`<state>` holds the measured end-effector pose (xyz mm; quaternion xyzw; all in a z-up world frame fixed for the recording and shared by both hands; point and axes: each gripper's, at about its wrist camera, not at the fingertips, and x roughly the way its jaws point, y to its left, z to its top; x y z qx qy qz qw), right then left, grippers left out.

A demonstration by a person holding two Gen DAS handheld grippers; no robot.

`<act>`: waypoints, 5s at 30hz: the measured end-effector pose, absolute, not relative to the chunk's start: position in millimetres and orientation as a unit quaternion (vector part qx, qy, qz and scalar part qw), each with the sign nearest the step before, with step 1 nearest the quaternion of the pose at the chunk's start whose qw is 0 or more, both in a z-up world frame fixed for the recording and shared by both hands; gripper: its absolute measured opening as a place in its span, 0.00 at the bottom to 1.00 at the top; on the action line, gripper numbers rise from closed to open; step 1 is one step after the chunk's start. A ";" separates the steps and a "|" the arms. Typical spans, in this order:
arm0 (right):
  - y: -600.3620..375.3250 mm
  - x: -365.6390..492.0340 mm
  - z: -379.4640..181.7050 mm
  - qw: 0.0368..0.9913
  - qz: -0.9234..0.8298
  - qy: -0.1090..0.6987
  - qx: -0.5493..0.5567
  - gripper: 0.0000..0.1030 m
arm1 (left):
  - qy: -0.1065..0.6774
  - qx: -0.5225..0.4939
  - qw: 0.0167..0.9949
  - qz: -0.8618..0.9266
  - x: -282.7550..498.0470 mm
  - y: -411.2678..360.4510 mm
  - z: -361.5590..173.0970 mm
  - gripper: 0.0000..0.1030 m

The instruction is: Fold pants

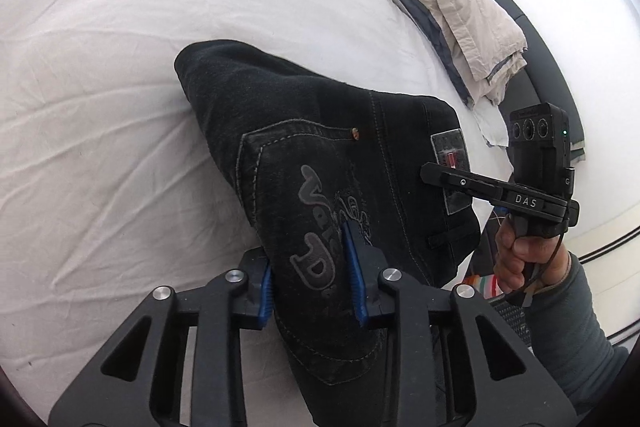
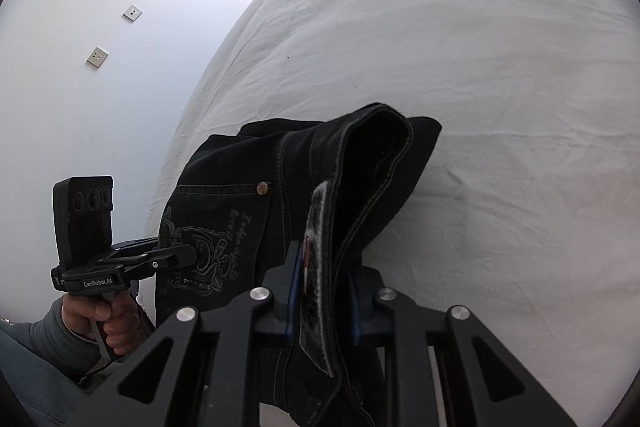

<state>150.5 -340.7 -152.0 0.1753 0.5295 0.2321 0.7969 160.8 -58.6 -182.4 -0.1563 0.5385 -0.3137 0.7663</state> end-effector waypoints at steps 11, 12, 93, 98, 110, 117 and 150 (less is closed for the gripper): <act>-301.4 226.9 -125.4 0.817 0.252 0.481 0.194 0.20 | 0.481 -0.092 0.834 -0.255 225.3 -7.9 -117.0 0.27; -296.0 236.5 -127.2 0.818 0.251 0.481 0.193 0.20 | 0.481 -0.088 0.836 -0.249 234.6 -2.8 -117.1 0.27; -197.9 23.9 51.5 0.938 0.009 0.341 0.066 1.00 | 0.401 -0.011 0.916 -0.012 61.7 26.2 3.1 1.00; -198.8 25.6 49.6 0.936 0.010 0.346 0.066 1.00 | 0.404 -0.010 0.915 -0.011 63.7 25.3 0.8 1.00; -198.9 28.5 42.9 0.932 0.012 0.355 0.067 1.00 | 0.410 -0.007 0.912 -0.012 68.1 22.8 -6.8 1.00; -198.9 29.7 40.9 0.931 0.012 0.358 0.067 1.00 | 0.412 -0.007 0.911 -0.011 69.2 23.3 -8.8 1.00; -197.6 27.6 34.4 0.930 0.016 0.362 0.068 1.00 | 0.414 -0.007 0.910 -0.010 68.4 25.0 -14.5 1.00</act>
